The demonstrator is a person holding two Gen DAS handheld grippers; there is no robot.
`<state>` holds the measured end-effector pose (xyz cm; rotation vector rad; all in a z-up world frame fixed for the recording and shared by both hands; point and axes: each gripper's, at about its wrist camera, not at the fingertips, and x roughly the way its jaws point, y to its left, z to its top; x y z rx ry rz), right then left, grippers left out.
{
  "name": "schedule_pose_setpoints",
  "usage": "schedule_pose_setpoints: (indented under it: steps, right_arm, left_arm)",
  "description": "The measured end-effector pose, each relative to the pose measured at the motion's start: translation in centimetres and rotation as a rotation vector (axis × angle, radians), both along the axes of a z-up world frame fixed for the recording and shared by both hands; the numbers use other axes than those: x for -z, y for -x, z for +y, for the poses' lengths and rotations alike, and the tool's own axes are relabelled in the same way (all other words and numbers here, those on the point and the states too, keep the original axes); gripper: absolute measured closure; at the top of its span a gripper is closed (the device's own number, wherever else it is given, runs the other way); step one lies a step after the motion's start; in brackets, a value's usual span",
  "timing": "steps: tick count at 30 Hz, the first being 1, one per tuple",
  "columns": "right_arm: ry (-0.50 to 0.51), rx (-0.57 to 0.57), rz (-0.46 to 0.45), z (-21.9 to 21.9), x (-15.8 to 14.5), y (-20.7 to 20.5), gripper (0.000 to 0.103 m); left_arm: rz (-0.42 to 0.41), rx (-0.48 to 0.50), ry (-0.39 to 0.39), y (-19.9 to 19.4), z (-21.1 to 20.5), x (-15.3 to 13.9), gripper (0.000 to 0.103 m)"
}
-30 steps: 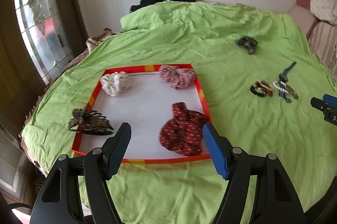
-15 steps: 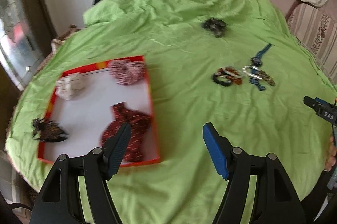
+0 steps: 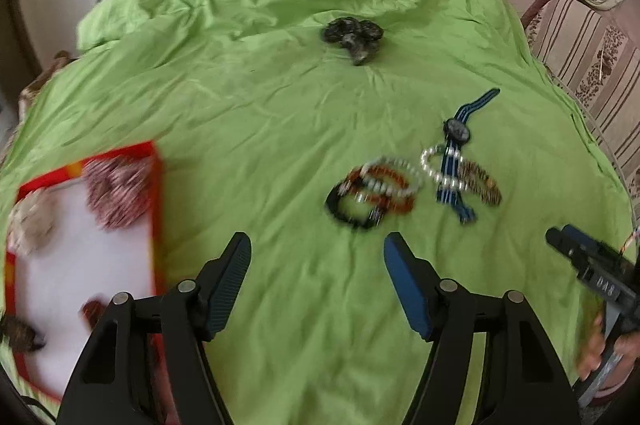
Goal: Organize jewelry
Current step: 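Move both tools back toward the bracelets and watch, then grasp the leopard bracelet with the right tool while the left tool grasps the grey bead bracelet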
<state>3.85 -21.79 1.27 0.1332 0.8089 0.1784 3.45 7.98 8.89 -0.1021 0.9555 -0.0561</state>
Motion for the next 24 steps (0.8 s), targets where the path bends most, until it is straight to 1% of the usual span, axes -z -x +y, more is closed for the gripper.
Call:
schedule_pose_setpoints:
  steps: [2, 5, 8, 10, 13, 17, 20, 21, 23, 24]
  right_arm:
    - [-0.016, -0.011, 0.002, 0.4, 0.1, -1.1, 0.039]
    - [-0.017, -0.028, 0.002, 1.3, 0.4, -2.7, 0.043]
    - [-0.023, -0.042, 0.012, 2.0, 1.1, -4.4, 0.047]
    - [-0.025, -0.046, 0.022, 2.4, 1.5, -5.1, 0.05]
    - [-0.032, -0.057, 0.035, 2.7, 2.1, -6.1, 0.054]
    - [-0.034, -0.069, 0.035, 3.1, 2.4, -7.1, 0.055]
    - [-0.029, -0.073, 0.037, 3.5, 2.7, -7.5, 0.06]
    - [-0.024, -0.074, 0.036, 3.7, 2.8, -7.7, 0.061]
    - [-0.014, -0.077, 0.032, 3.8, 3.0, -7.8, 0.069]
    - [-0.013, -0.079, 0.029, 3.9, 3.0, -7.8, 0.071]
  left_arm:
    - [0.008, 0.032, 0.033, -2.2, -0.2, 0.3, 0.045]
    - [0.024, 0.074, 0.068, -5.0, -0.6, 1.0, 0.049]
    - [0.045, 0.116, 0.113, -7.7, -1.1, 2.0, 0.049]
    - [0.066, 0.144, 0.126, -9.0, -1.5, 2.7, 0.049]
    - [0.092, 0.191, 0.114, -10.6, -2.4, 4.0, 0.049]
    - [0.124, 0.268, 0.104, -12.0, -3.6, 5.6, 0.049]
    - [0.126, 0.316, 0.047, -12.4, -4.8, 6.2, 0.05]
    - [0.125, 0.334, 0.022, -12.5, -5.3, 6.3, 0.052]
    - [0.122, 0.346, -0.008, -12.5, -5.9, 6.4, 0.063]
    - [0.118, 0.349, -0.012, -12.6, -6.1, 6.3, 0.067]
